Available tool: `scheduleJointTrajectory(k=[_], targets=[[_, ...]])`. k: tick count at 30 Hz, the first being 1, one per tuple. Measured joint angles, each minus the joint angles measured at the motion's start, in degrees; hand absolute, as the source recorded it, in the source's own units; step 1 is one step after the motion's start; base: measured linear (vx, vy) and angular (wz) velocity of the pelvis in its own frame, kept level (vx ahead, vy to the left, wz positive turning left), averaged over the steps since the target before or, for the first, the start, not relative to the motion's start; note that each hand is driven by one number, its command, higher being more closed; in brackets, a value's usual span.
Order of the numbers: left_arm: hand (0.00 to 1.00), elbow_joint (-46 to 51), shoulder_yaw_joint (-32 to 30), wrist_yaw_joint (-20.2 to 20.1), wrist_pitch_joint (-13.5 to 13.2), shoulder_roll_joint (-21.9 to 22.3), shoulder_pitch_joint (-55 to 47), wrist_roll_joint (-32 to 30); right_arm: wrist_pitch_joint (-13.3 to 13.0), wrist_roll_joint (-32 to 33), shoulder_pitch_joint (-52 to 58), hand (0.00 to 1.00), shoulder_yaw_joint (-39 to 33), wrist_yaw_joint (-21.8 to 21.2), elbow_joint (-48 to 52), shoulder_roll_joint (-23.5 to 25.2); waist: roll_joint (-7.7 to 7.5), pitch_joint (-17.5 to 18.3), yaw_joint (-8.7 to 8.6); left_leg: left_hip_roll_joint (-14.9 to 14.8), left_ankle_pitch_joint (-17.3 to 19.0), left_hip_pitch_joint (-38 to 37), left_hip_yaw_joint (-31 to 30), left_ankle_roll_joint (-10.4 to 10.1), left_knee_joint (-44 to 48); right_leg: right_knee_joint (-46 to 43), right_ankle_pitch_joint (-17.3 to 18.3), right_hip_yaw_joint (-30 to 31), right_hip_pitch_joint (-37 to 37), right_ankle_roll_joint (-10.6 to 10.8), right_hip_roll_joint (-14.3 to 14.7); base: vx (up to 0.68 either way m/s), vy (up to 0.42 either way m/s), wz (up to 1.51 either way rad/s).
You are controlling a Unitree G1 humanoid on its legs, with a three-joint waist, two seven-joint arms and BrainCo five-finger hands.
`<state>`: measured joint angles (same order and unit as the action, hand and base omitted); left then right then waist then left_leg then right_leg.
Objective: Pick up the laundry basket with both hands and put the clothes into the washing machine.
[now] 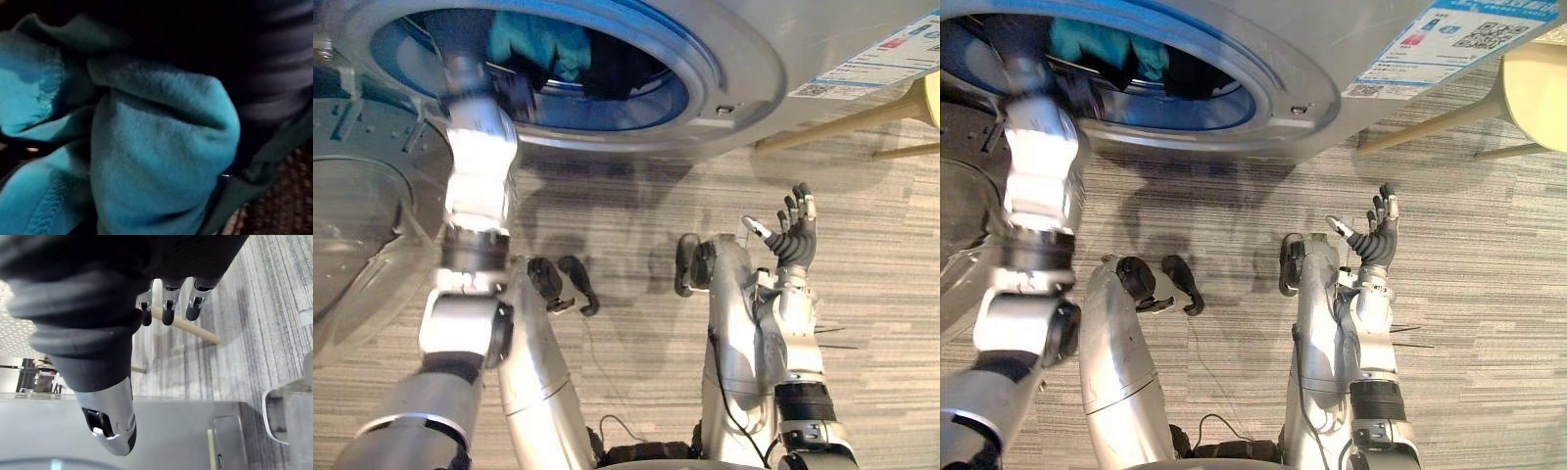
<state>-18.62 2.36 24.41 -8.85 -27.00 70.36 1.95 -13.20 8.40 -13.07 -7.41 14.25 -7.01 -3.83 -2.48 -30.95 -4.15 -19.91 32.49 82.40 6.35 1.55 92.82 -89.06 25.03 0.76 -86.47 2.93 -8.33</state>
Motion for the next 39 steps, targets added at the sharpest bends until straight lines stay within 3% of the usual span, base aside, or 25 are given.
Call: scheduleJointTrajectory(k=[3, 7, 8, 15, 21, 31, 33, 39], targets=[[1.0, -2.74, 4.0, 1.48, 0.54, -1.95, 9.03, -2.35, -0.17, 0.13, 0.01, 0.0, 0.03, -1.12, 0.75, 0.2, -0.2, -0.11, -0.45, 0.01, 0.01, 0.91, -0.52, -0.04, 0.62, -0.71, 0.4, -0.65, -0.56, -0.22, -0.2, 0.03, -0.027, 0.03], [1.0, -9.93, 7.43, 1.38, 4.16, -3.5, 14.18, -13.21, -1.83, 2.35, 0.03, 0.0, 0.02, -3.35, 1.04, 0.16, -0.72, -0.38, -1.39, -0.07, 0.12, 1.97, -1.36, -0.26, 1.38, -1.41, 0.69, -1.28, -1.12, -0.39, -0.28, 0.0, 0.0, 0.0], [0.0, -11.66, 7.8, 0.71, 4.93, -3.51, 14.3, -15.5, -1.95, 2.51, 0.03, 0.0, 0.04, -3.44, 1.03, 0.13, -0.76, -0.4, -1.4, -0.1, 0.12, 2.0, -1.36, -0.26, 1.4, -1.4, 0.69, -1.35, -1.15, -0.38, -0.27, 0.0, 0.0, 0.0], [0.0, -25.42, 8.63, -8.97, 9.65, -2.62, 16.01, -26.47, -2.04, 5.05, 0.21, 0.0, 0.39, -6.77, 1.26, -0.05, -1.9, -0.83, -1.33, -0.1, 0.1, 4.24, -2.29, -0.29, 1.85, -1.28, 0.7, -2.16, -2.44, -0.38, 0.17, 0.02, -0.005, -0.01], [0.0, -26.73, 8.1, -11.93, 9.94, -1.86, 15.55, -29.64, -2.04, 5.74, 1.0, 0.0, 0.51, -7.08, 1.61, -1.26, -2.06, -0.81, -0.53, 0.04, 0.1, 4.78, -2.45, -0.28, 2.29, -1.7, 0.78, -2.12, -2.73, -0.23, 0.03, 0.02, -0.006, 0.01], [0.0, -22.7, 2.71, -12.62, 9.91, -3.72, 8.47, -30.34, -2.3, 5.46, 1.55, 0.0, 0.83, -8.32, 0.15, -2.6, -2.04, -0.79, 0.65, 1.0, -0.85, 4.75, -3.52, -1.31, 1.13, -1.51, 1.06, -2.87, -2.05, -0.74, -0.82, 0.01, -0.011, 0.05], [0.0, -18.48, 0.11, -11.39, 9.86, -3.86, 6.52, -28.9, -3.15, 4.97, 1.61, 0.0, 0.81, -8.28, -0.83, -2.81, -2.0, -0.78, 1.51, 1.06, -1.16, 4.58, -4.49, -1.86, 0.61, -0.94, 1.23, -3.9, -1.06, -1.07, -0.89, 0.04, -0.024, 0.05], [0.0, -4.61, -2.99, -9.3, 7.65, -2.8, -7.4, -24.48, -3.31, 1.69, 4.85, 0.0, 1.71, -8.0, -2.85, -2.09, -1.53, -0.54, 1.56, 1.94, -3.28, -0.61, -4.72, -3.52, -5.06, 3.2, 1.54, -5.91, 4.63, -1.77, -1.69, 0.04, -0.048, 0.13]])
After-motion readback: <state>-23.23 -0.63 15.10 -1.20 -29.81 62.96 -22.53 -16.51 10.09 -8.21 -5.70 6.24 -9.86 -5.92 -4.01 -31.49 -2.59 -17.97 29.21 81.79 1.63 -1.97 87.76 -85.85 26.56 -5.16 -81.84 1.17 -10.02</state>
